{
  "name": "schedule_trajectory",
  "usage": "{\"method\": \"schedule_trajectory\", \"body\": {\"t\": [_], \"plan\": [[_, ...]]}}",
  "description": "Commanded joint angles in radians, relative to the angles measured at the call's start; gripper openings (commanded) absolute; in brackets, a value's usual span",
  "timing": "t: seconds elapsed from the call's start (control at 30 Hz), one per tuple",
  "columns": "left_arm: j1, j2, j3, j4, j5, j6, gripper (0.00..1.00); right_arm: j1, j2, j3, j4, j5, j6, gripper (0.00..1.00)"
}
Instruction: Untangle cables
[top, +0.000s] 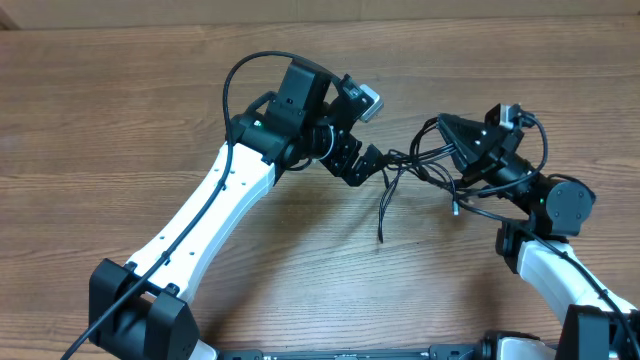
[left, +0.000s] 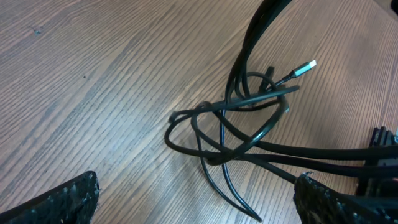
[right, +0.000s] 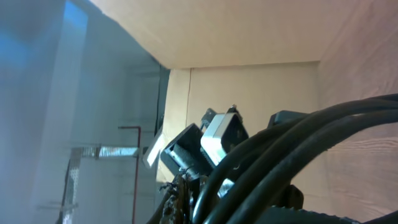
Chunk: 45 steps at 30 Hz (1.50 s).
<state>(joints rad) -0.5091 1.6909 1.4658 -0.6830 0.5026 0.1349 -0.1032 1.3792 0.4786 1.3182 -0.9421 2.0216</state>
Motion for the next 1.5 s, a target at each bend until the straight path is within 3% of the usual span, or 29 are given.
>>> {"method": "schedule_trajectory", "body": {"t": [0.0, 0.37, 0.57, 0.7, 0.97, 1.13, 1.47], "plan": [[-0.010, -0.016, 0.009, 0.011, 0.022, 0.023, 1.00, -0.003, -0.006, 0.005, 0.035, -0.006, 0.051, 0.04], [-0.015, -0.016, 0.009, 0.016, 0.044, 0.027, 1.00, -0.004, -0.006, 0.005, -0.040, 0.004, 0.039, 0.04], [0.022, -0.019, 0.009, 0.080, 0.366, 0.119, 1.00, -0.004, -0.006, 0.005, -0.181, 0.027, 0.039, 0.04], [0.039, -0.019, 0.009, 0.067, 0.470, 0.208, 0.99, -0.004, -0.006, 0.005, -0.180, 0.045, 0.051, 0.04], [0.010, -0.019, 0.009, 0.012, 0.395, 0.436, 1.00, -0.003, -0.006, 0.005, -0.179, 0.050, 0.050, 0.04], [-0.021, -0.016, 0.009, 0.048, 0.198, 0.436, 1.00, -0.003, -0.006, 0.005, -0.176, 0.035, 0.050, 0.04], [-0.081, -0.014, 0.009, 0.119, 0.189, 0.446, 1.00, -0.002, -0.006, 0.005, -0.176, 0.019, 0.050, 0.04]]}}
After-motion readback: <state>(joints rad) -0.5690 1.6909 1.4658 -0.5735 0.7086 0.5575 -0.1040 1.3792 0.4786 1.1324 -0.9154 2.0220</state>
